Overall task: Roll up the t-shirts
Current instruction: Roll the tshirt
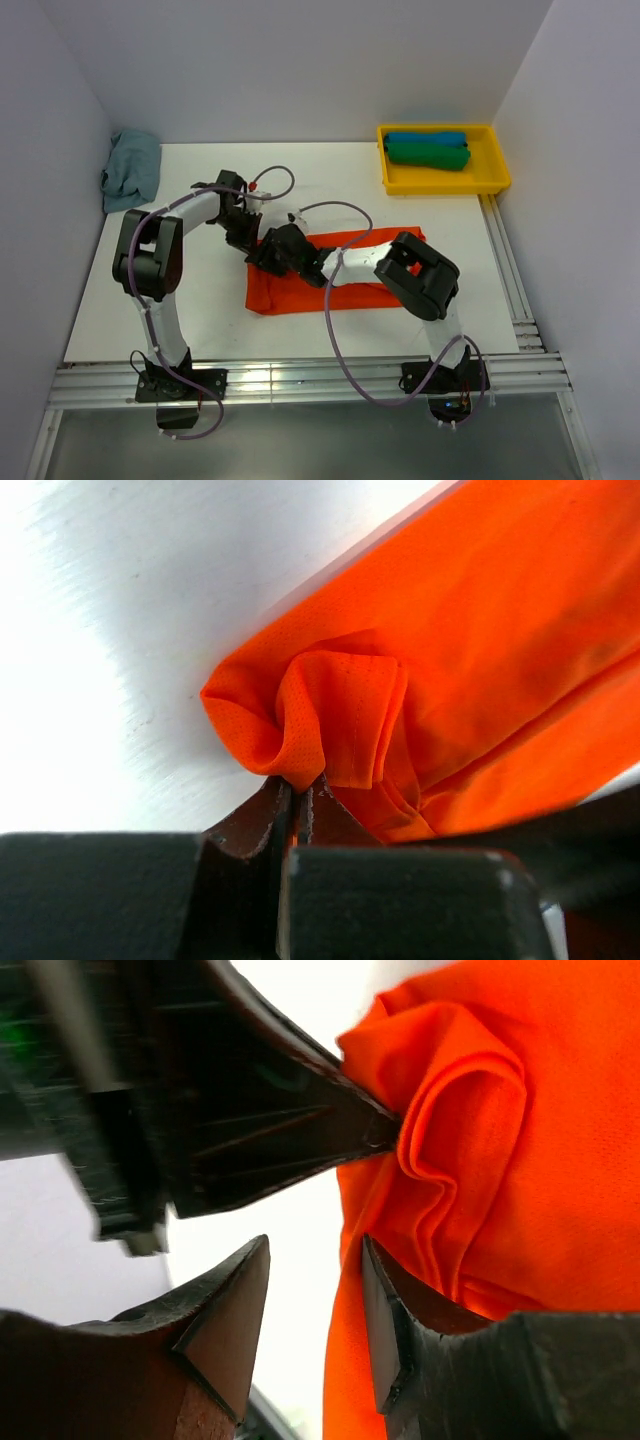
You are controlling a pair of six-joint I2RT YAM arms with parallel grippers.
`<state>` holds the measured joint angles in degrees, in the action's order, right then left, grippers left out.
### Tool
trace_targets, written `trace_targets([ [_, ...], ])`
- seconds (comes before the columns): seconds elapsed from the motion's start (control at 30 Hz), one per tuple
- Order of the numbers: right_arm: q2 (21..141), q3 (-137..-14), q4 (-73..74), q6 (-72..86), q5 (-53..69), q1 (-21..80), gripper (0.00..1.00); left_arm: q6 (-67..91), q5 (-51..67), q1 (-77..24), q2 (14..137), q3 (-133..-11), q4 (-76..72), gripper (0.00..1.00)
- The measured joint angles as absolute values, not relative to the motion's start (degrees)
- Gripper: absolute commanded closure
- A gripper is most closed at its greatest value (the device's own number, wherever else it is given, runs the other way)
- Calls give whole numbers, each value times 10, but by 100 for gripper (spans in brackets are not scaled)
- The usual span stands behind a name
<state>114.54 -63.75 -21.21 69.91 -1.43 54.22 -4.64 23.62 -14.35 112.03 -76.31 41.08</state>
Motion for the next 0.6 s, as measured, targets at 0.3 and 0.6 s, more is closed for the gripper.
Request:
trace_targets([
  [0.3, 1149, -795, 56, 617, -172, 605, 54, -46, 175, -163, 1125, -782, 440, 100],
  [0.6, 1221, -978, 249, 556, -314, 668, 55, -46, 160, -170, 1131, -793, 453, 100],
])
